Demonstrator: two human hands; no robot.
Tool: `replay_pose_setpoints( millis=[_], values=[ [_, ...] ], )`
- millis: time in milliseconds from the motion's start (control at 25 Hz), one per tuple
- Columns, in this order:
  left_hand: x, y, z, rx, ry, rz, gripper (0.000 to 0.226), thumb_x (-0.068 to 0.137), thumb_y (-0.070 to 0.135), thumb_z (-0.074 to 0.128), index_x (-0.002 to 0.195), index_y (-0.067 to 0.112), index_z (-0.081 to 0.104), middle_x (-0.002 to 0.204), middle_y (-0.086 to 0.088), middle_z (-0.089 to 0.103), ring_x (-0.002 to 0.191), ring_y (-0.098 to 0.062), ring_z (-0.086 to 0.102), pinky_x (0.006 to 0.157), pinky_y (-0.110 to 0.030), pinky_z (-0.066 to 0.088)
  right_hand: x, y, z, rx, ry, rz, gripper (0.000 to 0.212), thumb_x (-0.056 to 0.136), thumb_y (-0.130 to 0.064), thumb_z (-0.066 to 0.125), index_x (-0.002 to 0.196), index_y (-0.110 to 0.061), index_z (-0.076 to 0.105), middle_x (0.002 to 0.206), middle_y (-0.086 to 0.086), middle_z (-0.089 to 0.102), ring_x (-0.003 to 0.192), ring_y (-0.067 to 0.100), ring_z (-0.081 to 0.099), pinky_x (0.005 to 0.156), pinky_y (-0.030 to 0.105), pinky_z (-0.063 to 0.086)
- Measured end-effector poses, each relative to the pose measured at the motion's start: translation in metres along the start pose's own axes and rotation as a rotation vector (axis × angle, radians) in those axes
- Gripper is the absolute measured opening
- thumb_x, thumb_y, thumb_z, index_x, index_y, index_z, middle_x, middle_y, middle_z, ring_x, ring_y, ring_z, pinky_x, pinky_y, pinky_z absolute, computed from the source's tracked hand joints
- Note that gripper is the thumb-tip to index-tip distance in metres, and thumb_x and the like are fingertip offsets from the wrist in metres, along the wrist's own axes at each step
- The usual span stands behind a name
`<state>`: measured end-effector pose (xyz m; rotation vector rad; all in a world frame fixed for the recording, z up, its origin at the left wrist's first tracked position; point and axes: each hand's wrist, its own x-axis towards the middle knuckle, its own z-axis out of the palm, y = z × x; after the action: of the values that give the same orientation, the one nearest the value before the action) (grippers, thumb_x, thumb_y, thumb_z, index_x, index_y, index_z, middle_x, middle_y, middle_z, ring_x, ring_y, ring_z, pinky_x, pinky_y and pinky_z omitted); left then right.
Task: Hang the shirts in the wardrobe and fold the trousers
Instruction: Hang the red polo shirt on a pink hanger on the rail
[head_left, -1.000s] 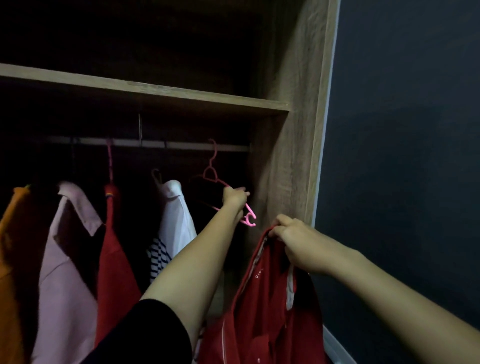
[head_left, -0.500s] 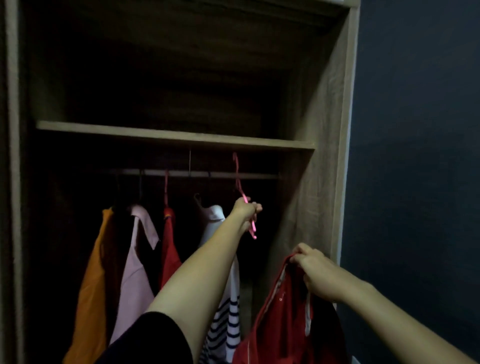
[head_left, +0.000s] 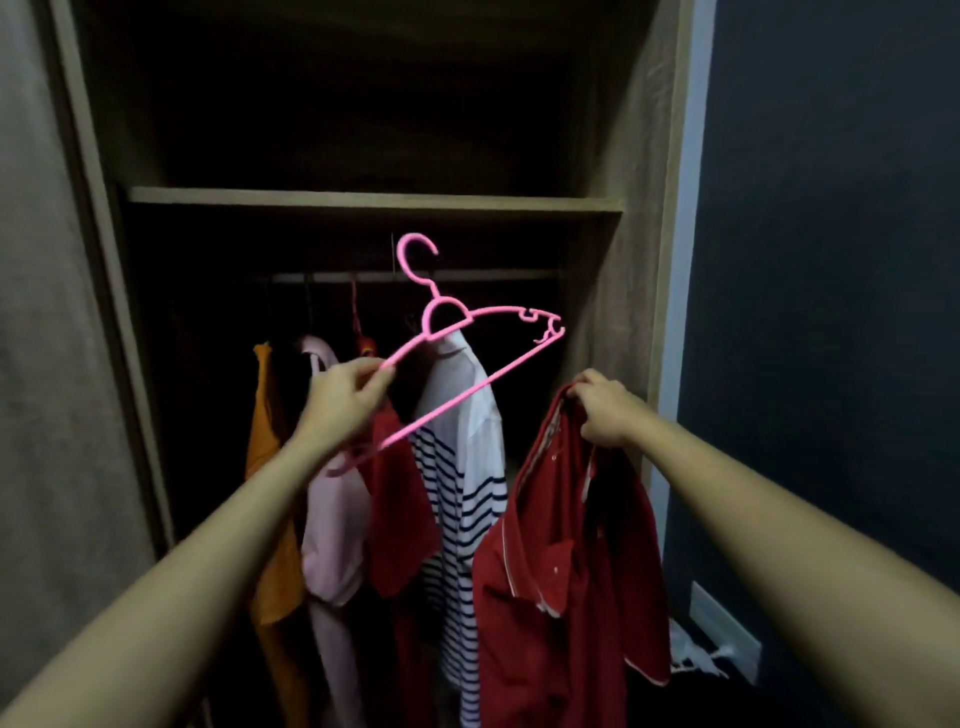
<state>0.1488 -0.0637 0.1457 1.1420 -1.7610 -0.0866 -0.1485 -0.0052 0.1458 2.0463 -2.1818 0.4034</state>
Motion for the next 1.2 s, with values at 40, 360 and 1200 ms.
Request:
replay_pose_setpoints(
  millis=[40,360,1200],
  values=[
    [-0.012,-0.012,-0.026,-0.016,-0.016,0.015,0.022,0.093,0.025,0.057,0.103,0.013,0.072,0.074,-0.004,0.07,0.068,-0.012,0.065,0.06,-0.023,0.041,0.0,0.0,0.001,0.007,-0.02,0.023,0.053,0.08,-0.006,0.052,0.133,-0.009,0.047,0.143,0.004,0.031,0.125,0.033,0.042,0.103,0.042,0.041],
    [-0.1,-0.047,-0.105,-0.164,-0.181,-0.04,0.032,0.087,0.021,0.064,0.073,0.049,0.069,0.053,-0.004,0.062,0.044,-0.012,0.047,0.041,-0.018,0.037,-0.01,-0.037,-0.003,-0.082,-0.059,-0.01,0.054,0.081,-0.014,0.053,0.134,-0.01,0.044,0.147,0.004,0.028,0.126,0.034,0.042,0.104,0.042,0.041],
    [-0.186,-0.058,-0.072,-0.291,0.034,0.015,0.017,0.081,0.03,0.062,0.088,0.023,0.077,0.056,0.027,0.063,0.049,0.01,0.054,0.05,-0.012,0.043,-0.068,-0.142,-0.014,-0.047,0.069,-0.65,0.046,0.083,-0.041,0.047,0.124,-0.024,0.054,0.116,-0.001,0.064,0.107,0.021,0.059,0.079,0.026,0.035]
  ],
)
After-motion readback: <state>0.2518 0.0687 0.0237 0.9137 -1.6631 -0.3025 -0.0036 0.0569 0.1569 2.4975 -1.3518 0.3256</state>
